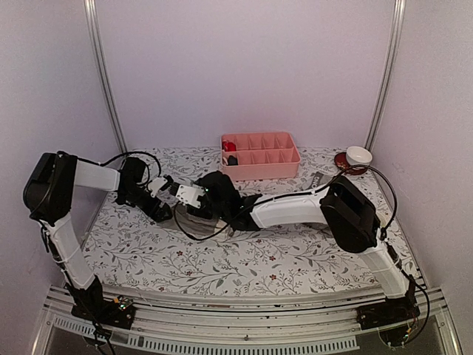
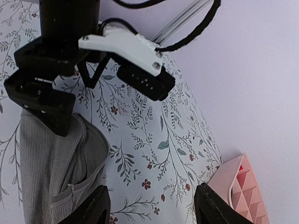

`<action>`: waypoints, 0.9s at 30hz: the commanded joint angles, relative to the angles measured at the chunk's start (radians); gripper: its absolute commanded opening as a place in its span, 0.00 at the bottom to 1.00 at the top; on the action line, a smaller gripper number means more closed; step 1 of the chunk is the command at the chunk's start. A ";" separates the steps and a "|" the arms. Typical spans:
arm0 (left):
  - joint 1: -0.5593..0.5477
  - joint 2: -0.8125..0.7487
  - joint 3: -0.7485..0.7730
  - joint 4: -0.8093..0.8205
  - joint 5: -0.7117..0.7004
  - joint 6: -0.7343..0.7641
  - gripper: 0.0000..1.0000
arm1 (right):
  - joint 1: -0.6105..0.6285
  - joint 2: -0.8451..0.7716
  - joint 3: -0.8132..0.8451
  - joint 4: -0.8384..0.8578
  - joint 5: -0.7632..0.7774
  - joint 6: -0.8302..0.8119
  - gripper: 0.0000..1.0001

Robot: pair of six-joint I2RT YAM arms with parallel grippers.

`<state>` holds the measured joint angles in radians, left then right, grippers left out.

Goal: Roll the underwear
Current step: Fold the underwear at the center of the board.

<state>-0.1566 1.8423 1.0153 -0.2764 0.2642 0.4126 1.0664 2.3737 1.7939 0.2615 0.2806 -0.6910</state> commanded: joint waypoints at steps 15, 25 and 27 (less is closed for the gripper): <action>0.017 -0.036 0.032 -0.021 0.031 -0.024 0.98 | 0.079 0.130 -0.077 0.007 0.111 -0.206 0.61; 0.079 -0.067 0.109 -0.110 0.130 -0.017 0.98 | 0.077 0.138 -0.122 0.047 0.137 -0.250 0.60; 0.079 -0.074 0.105 -0.105 0.094 0.003 0.98 | 0.072 0.135 -0.125 0.048 0.134 -0.253 0.61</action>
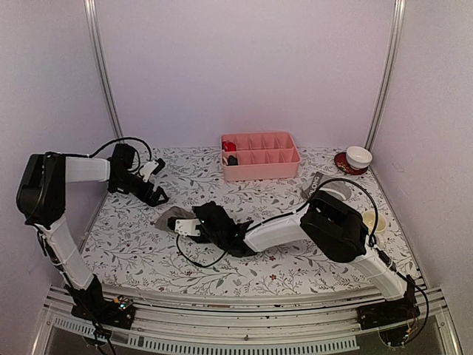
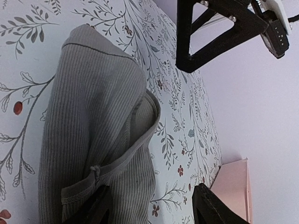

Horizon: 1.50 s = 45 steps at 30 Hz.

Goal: Roll the underwear
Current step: Fold the underwear at the center of the board, then rotate the underwear at the center of the board.

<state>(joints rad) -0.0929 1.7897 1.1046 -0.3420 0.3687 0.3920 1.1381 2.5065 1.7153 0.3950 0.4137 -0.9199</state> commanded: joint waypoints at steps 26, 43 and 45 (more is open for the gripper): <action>-0.218 -0.139 -0.138 0.141 0.123 0.012 0.98 | -0.013 -0.356 -0.325 0.090 0.123 0.093 0.68; -0.334 0.036 -0.131 0.100 -0.093 0.038 0.99 | -0.005 -0.377 -0.527 -0.060 0.085 0.159 0.64; -0.332 0.043 -0.126 0.093 -0.095 0.038 0.98 | -0.003 -0.372 -0.526 -0.084 0.067 0.152 0.62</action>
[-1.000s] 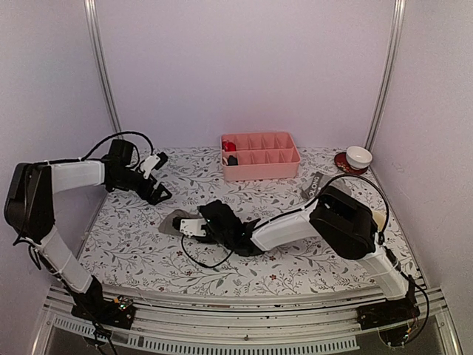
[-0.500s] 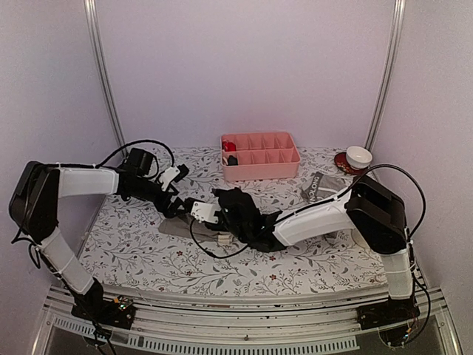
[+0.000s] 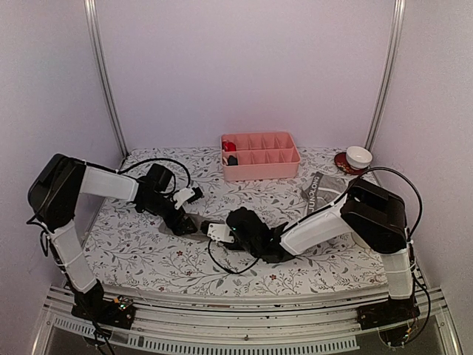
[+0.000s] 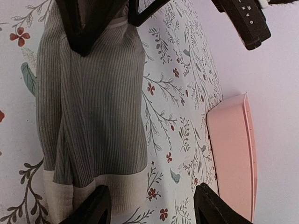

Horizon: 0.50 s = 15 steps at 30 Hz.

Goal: Roll the underwear
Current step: Rotate the underwear at the center of the board.

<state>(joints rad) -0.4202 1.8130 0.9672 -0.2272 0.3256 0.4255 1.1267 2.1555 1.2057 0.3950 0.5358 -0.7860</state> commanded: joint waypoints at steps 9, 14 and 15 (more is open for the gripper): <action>0.005 -0.009 0.061 -0.069 0.013 0.010 0.99 | 0.012 -0.005 0.029 -0.078 0.044 -0.019 0.59; 0.026 -0.103 0.117 -0.112 0.068 -0.002 0.99 | 0.014 -0.123 0.046 -0.120 0.068 0.031 0.71; 0.034 -0.123 0.124 -0.121 0.072 -0.003 0.98 | 0.014 -0.149 0.047 -0.141 0.063 0.058 0.74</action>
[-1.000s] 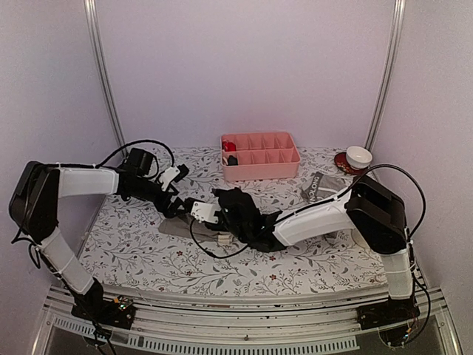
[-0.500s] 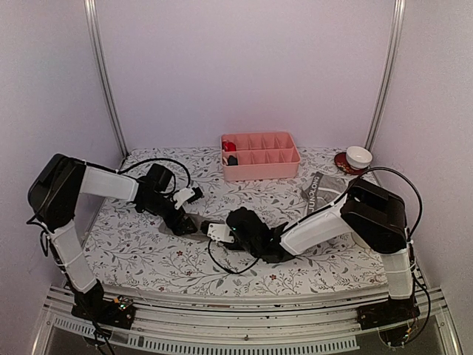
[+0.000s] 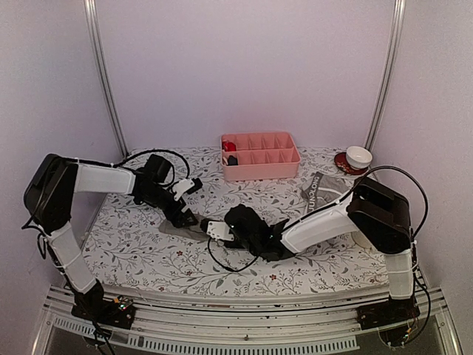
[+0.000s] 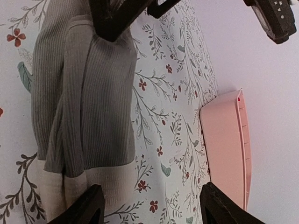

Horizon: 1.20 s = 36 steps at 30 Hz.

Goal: Roll the underwear
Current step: Rotate the underwear at the center of the board.

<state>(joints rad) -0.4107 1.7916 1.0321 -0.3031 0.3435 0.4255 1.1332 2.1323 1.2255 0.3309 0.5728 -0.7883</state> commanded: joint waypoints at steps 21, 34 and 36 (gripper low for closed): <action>0.277 -0.324 -0.219 0.313 0.037 -0.074 0.98 | 0.063 0.038 0.119 -0.344 -0.008 0.215 0.99; 0.276 -0.267 -0.221 0.348 -0.021 -0.080 0.99 | -0.231 0.272 0.522 -0.457 0.008 0.234 0.99; 0.276 -0.248 -0.209 0.326 -0.006 -0.068 0.98 | -0.248 0.333 0.639 -0.483 -0.020 0.227 0.99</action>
<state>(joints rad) -0.1345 1.4986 0.8028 0.0326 0.3283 0.3470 0.9482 2.3642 1.7054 -0.0658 0.5995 -0.5556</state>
